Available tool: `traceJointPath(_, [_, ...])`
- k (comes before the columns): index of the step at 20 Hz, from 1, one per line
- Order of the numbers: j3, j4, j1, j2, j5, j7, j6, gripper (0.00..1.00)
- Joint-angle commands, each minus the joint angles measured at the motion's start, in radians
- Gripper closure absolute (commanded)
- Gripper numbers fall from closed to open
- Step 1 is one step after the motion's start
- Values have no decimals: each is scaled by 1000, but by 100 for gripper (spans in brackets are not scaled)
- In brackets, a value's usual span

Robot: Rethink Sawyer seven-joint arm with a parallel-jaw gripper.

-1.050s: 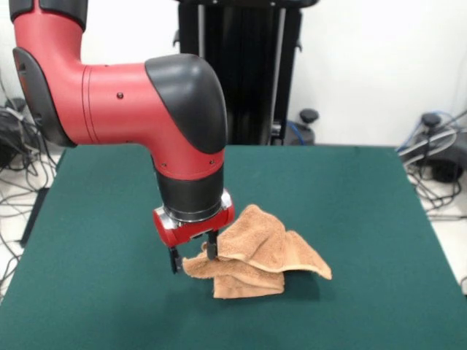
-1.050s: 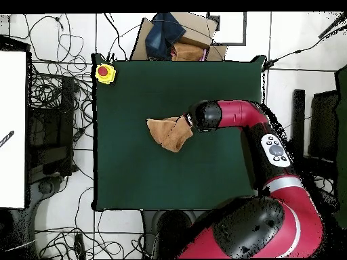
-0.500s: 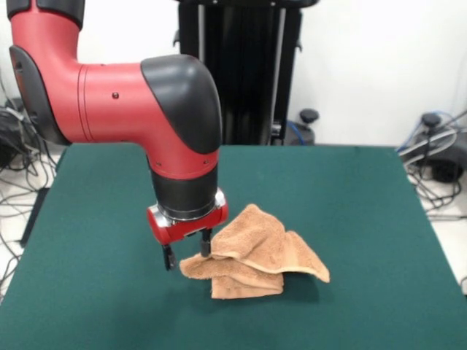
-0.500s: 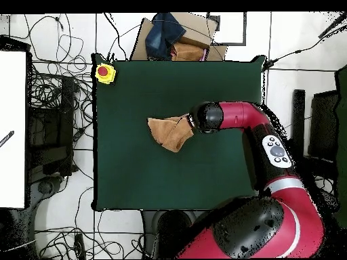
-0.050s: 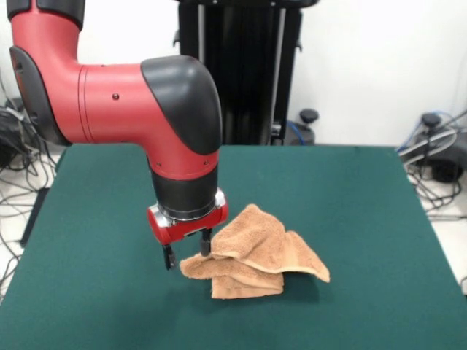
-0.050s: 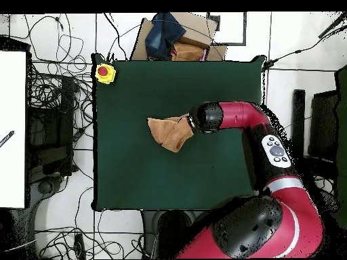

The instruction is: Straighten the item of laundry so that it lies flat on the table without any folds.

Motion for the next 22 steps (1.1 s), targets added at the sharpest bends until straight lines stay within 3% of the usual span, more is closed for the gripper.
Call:
traceJointPath(1, [-52, -28, 45, 52, -30, -81, 129, 0])
traceJointPath(22, [-28, -79, 68, 68, -15, -95, 207, 0])
